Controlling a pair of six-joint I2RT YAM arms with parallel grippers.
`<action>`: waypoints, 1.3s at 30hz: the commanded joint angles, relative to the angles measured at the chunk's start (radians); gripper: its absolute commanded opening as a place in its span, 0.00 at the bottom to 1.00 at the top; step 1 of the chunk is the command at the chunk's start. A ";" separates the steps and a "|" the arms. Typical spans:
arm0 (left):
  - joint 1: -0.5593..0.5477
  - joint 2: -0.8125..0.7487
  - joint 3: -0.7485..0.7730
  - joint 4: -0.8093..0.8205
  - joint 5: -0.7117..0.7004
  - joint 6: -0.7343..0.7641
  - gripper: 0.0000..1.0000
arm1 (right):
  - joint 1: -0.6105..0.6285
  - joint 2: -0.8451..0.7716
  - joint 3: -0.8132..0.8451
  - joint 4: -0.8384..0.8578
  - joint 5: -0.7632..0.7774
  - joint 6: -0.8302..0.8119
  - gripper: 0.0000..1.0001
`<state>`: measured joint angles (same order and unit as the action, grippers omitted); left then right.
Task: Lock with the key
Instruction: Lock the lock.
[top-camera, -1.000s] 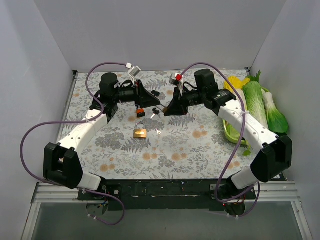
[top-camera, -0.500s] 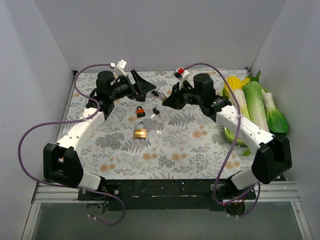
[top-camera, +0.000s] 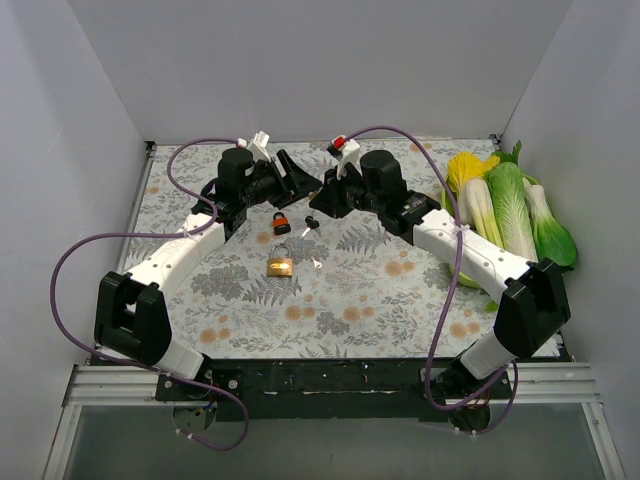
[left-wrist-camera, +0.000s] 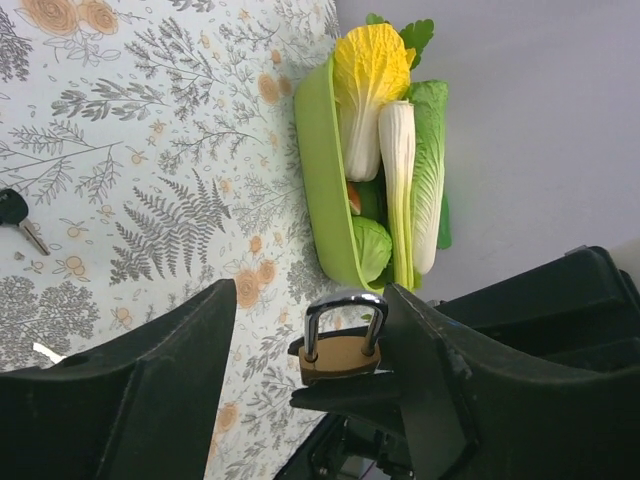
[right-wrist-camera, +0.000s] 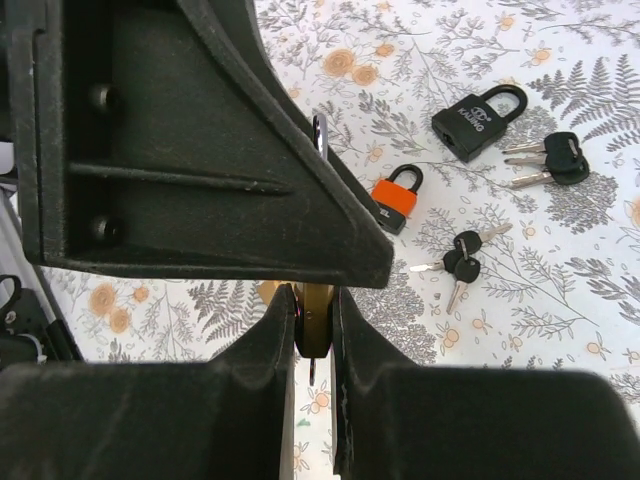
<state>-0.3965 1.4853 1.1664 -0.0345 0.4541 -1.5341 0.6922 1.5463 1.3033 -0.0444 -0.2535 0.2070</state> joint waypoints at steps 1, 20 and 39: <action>-0.007 -0.017 0.007 -0.007 -0.028 -0.015 0.56 | 0.012 0.000 0.056 0.055 0.085 -0.004 0.01; -0.018 -0.005 0.029 0.007 -0.052 0.009 0.43 | 0.013 0.005 0.045 0.046 0.076 -0.011 0.01; -0.019 -0.007 0.032 0.018 -0.075 0.029 0.18 | 0.023 -0.006 0.019 0.046 0.042 -0.018 0.01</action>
<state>-0.4156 1.4963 1.1736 -0.0212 0.4038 -1.5330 0.7071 1.5623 1.3071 -0.0578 -0.1822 0.2024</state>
